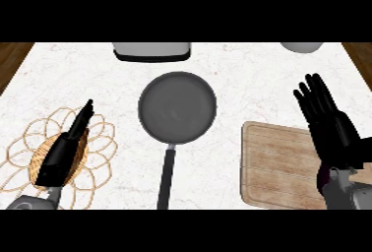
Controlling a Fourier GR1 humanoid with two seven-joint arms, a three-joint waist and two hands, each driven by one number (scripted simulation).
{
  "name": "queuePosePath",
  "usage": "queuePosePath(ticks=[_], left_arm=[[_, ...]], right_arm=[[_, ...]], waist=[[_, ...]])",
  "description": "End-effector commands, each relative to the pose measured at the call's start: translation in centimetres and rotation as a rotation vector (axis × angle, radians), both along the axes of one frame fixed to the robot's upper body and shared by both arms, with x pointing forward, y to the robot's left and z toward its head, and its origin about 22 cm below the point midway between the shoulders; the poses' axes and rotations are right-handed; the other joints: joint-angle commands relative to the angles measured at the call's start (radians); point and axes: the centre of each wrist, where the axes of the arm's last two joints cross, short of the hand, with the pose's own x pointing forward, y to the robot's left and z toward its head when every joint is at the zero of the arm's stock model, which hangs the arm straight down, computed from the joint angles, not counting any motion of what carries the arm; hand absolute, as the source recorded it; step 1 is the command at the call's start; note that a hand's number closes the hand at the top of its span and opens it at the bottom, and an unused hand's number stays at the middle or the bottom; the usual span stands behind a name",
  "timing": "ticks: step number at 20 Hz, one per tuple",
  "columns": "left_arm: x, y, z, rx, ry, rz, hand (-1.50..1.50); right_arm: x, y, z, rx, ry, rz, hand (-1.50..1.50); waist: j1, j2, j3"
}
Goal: Pick the eggplant from the cutting board and place it in the pan
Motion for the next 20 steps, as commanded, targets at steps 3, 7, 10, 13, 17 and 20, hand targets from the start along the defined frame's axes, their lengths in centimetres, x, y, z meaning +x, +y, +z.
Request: queuePosePath(ticks=[3, 7, 10, 13, 17, 20], left_arm=[[0.2, 4.7, 0.3, 0.014, 0.135, 0.231, 0.0], [-1.0, 6.3, -1.6, 0.003, 0.264, 0.358, 0.0], [-1.2, 7.6, -1.6, -0.024, 0.318, 0.446, 0.0], [-0.6, 8.1, -1.0, -0.021, 0.351, 0.461, 0.0], [1.9, 6.4, -0.8, -0.016, 0.384, 0.451, 0.0], [2.0, 7.7, 0.8, -0.017, 0.374, 0.443, 0.0]], right_arm=[[0.3, -4.5, 2.2, -0.072, -0.028, 0.041, -1.5], [0.5, -7.3, 5.0, 0.197, -0.338, -0.387, -1.5], [-2.3, -15.0, 2.4, -0.456, 0.084, -0.604, 1.5], [-5.0, -13.1, -1.9, -0.204, -0.026, -0.683, 1.5], [-8.8, -12.3, -2.4, -0.323, -0.079, -0.513, -1.5], [-7.9, -12.6, 2.8, -0.459, -0.039, -0.446, -1.5]], waist=[[0.01, 0.003, 0.012], [-0.101, -0.052, 0.042], [-0.048, 0.017, 0.009], [-0.034, 0.0, 0.014], [-0.009, 0.002, 0.011], [-0.002, 0.001, 0.01]])
